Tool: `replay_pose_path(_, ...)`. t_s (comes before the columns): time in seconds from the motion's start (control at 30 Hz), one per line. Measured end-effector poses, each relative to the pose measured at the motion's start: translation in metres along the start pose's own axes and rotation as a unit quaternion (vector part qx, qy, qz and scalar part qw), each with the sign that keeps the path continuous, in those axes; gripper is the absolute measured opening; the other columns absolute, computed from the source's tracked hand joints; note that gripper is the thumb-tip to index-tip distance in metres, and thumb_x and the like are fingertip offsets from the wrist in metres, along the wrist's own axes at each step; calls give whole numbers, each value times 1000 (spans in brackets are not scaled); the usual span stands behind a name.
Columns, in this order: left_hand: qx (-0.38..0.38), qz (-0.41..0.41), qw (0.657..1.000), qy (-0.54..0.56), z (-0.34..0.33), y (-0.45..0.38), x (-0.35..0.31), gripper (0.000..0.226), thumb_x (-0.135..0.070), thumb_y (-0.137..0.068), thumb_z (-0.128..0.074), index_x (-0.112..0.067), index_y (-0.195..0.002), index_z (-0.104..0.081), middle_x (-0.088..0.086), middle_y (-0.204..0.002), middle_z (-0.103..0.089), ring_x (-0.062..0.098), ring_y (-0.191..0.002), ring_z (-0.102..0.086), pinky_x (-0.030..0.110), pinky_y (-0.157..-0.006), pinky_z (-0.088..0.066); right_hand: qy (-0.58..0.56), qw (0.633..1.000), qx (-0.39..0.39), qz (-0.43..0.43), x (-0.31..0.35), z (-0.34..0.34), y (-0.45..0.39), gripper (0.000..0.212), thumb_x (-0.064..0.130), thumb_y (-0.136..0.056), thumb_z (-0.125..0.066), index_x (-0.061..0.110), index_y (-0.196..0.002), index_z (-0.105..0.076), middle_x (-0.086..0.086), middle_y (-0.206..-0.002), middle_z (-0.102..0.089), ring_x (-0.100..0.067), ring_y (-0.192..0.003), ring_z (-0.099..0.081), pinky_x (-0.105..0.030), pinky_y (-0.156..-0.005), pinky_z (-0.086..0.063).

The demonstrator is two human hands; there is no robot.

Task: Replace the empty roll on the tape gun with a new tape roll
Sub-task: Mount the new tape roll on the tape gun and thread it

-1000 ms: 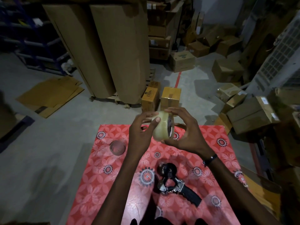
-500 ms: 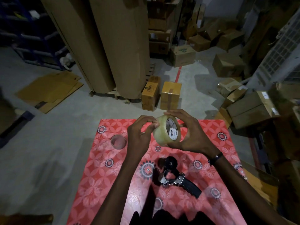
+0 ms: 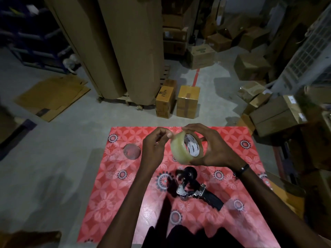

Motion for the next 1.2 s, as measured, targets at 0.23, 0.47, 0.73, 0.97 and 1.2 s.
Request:
replay_pose_path(0.23,64,65,996,-4,-12,13,60,12,-25,-100,-66,-13,-100,-68,2,-108,-70,14,-98,-63,31,-84,-46,63,997,31,-41,-39,-26,20,101,33,-48,-100,14,-139,-61,1,-141,-60,-20,-129,-59,-36,-111,-46)
replay_pose_path(0.47,102,138,985,3,-44,33,132,9,-15,-104,-61,-13,-96,-64,-8,-91,-63,-5,-79,-58,19,-76,-44,92,983,59,-147,-99,-62,52,106,36,-45,-99,13,-141,-60,-6,-132,-67,-24,-115,-64,-25,-97,-44)
replay_pose_path(0.73,98,210,973,-13,-64,31,193,13,-26,-102,-64,-35,-94,-70,-7,-86,-68,9,-73,-57,32,-74,-45,74,974,41,-211,-149,-97,75,107,47,-47,-86,14,-145,-58,-9,-133,-64,-26,-119,-62,-33,-97,-49)
replay_pose_path(0.97,99,265,959,-4,-74,35,226,12,-21,-101,-66,-19,-111,-74,-6,-114,-74,25,-110,-71,41,-98,-55,76,970,19,-232,-166,-116,83,107,52,-51,-85,11,-146,-57,-13,-137,-64,-28,-125,-62,-32,-103,-46)
replay_pose_path(1.2,98,294,951,6,-80,48,238,37,-7,-91,-77,-6,-127,-67,11,-117,-73,17,-102,-67,15,-77,-54,110,964,-12,-240,-179,-127,92,98,50,-58,-94,7,-138,-58,-12,-132,-67,-31,-118,-65,-48,-101,-52)
Point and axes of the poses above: each hand's wrist, its own y-axis away from the middle knuckle, its own z-axis out of the back of the hand, x = y × z, the point moved 7 cm from there along -y, towards the middle knuckle
